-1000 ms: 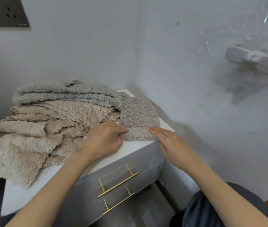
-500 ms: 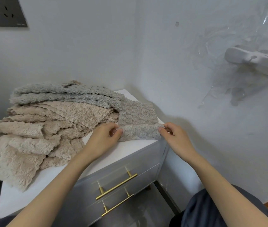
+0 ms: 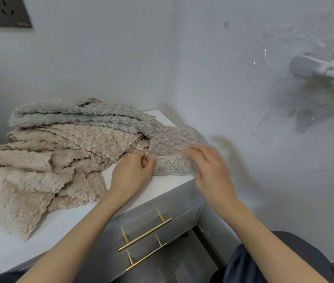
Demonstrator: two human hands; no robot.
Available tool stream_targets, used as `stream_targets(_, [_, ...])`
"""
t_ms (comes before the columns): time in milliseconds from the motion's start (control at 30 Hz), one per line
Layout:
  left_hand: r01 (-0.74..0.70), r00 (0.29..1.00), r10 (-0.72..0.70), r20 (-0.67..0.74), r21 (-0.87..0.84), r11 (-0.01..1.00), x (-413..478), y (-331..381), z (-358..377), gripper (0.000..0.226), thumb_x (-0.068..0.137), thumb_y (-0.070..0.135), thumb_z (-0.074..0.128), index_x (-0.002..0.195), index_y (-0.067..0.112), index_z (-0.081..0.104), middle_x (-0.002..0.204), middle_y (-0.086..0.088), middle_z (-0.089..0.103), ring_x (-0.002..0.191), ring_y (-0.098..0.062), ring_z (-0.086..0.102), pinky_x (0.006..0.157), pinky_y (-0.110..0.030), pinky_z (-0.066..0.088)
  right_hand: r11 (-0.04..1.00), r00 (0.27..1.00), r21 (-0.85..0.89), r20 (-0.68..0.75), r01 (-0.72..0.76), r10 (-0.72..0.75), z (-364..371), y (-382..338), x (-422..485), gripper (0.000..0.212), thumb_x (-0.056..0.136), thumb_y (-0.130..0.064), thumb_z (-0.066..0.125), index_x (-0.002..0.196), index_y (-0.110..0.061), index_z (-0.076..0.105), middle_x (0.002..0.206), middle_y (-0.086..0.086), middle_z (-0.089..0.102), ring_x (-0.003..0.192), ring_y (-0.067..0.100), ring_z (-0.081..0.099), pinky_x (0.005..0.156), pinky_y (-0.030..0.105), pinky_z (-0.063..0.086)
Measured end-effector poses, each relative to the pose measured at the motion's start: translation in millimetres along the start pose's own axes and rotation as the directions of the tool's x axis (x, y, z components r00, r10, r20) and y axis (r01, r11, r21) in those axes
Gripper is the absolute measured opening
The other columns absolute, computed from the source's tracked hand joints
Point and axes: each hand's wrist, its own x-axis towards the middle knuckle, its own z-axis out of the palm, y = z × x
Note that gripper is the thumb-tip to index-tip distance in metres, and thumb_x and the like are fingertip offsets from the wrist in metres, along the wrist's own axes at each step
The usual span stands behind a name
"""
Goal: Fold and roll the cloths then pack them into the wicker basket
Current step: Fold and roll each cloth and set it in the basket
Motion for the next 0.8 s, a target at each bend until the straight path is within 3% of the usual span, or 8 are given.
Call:
stream_targets(67, [-0.010,1.000,0.010,-0.008,0.012,1.000,0.4,-0.2,0.4,0.021,0.092,0.037,0.055,0.081,0.020,0.062,0.063,0.006,0.059,0.064,-0.010,0.056,0.052,-0.026,0.035,0.986,0.979,0.001,0.123,0.167,-0.166,4.5,-10.4,-2.9,0.057,0.073,0.015,0.039,0.119,-0.006,0.066,0.126,0.010,0.062,0.117,0.030,0.057,0.100,0.044,0.045])
stream_targets(100, [-0.016,1.000,0.016,-0.011,0.011,1.000,0.7,-0.5,0.6,0.019,0.092,0.037,0.055,0.082,0.022,0.061,0.062,0.006,0.059,0.062,-0.008,0.056,0.051,-0.025,0.035,0.983,0.957,-0.015,0.232,0.182,-0.173,7.9,-14.5,-4.6,0.063,0.073,0.015,0.036,0.127,-0.007,0.061,0.133,0.010,0.057,0.125,0.031,0.051,0.105,0.048,0.039])
stream_targets(200, [-0.043,0.999,0.044,-0.020,0.021,0.999,2.2,-1.2,0.9,0.017,0.093,0.038,0.054,0.082,0.026,0.058,0.058,0.007,0.058,0.059,-0.007,0.055,0.050,-0.024,0.037,0.985,0.879,-0.115,0.473,0.126,-0.058,15.7,-21.0,-8.6,0.068,0.088,0.007,0.038,0.150,-0.017,0.027,0.158,0.000,0.023,0.147,0.022,0.015,0.118,0.046,0.008])
stream_targets(300, [-0.073,0.997,0.075,-0.024,0.069,0.995,3.4,0.1,2.6,0.016,0.094,0.038,0.051,0.083,0.027,0.055,0.059,0.009,0.058,0.060,-0.013,0.056,0.051,-0.027,0.039,0.976,0.867,-0.185,0.498,0.112,-0.005,16.4,-18.5,-7.2,0.060,0.098,-0.008,0.031,0.153,-0.021,0.011,0.161,-0.005,0.008,0.148,0.016,0.004,0.118,0.036,-0.003])
stream_targets(600, [-0.073,0.995,0.086,-0.051,0.221,0.973,2.0,4.5,-0.8,0.025,0.094,0.040,0.048,0.085,0.019,0.057,0.069,0.005,0.062,0.069,-0.019,0.060,0.058,-0.031,0.046,0.976,0.914,-0.219,0.397,0.002,0.087,2.3,7.8,-14.3,0.046,0.104,-0.023,0.030,0.150,-0.024,0.028,0.155,-0.009,0.028,0.145,0.008,0.019,0.116,0.019,0.008])
stream_targets(700, [-0.267,0.946,0.297,-0.130,0.204,0.942,-3.3,5.6,-4.1,0.011,0.094,0.027,0.055,0.096,0.017,0.060,0.085,0.005,0.059,0.078,-0.017,0.055,0.061,-0.030,0.041,0.984,0.918,-0.174,0.387,-0.023,0.090,-1.7,14.7,-15.5,0.045,0.103,-0.025,0.031,0.149,-0.026,0.032,0.154,-0.012,0.031,0.144,0.004,0.020,0.114,0.019,0.017])
stream_targets(800, [-0.504,0.852,0.522,-0.038,0.214,0.837,-8.3,4.9,-6.9,0.018,0.087,0.006,0.063,0.099,0.017,0.071,0.099,0.001,0.065,0.090,-0.022,0.059,0.073,-0.034,0.044,0.990,0.925,-0.139,0.371,-0.028,0.078,-4.6,17.9,-15.0,0.045,0.102,-0.020,0.036,0.146,-0.026,0.036,0.150,-0.012,0.037,0.142,0.004,0.026,0.111,0.017,0.021])
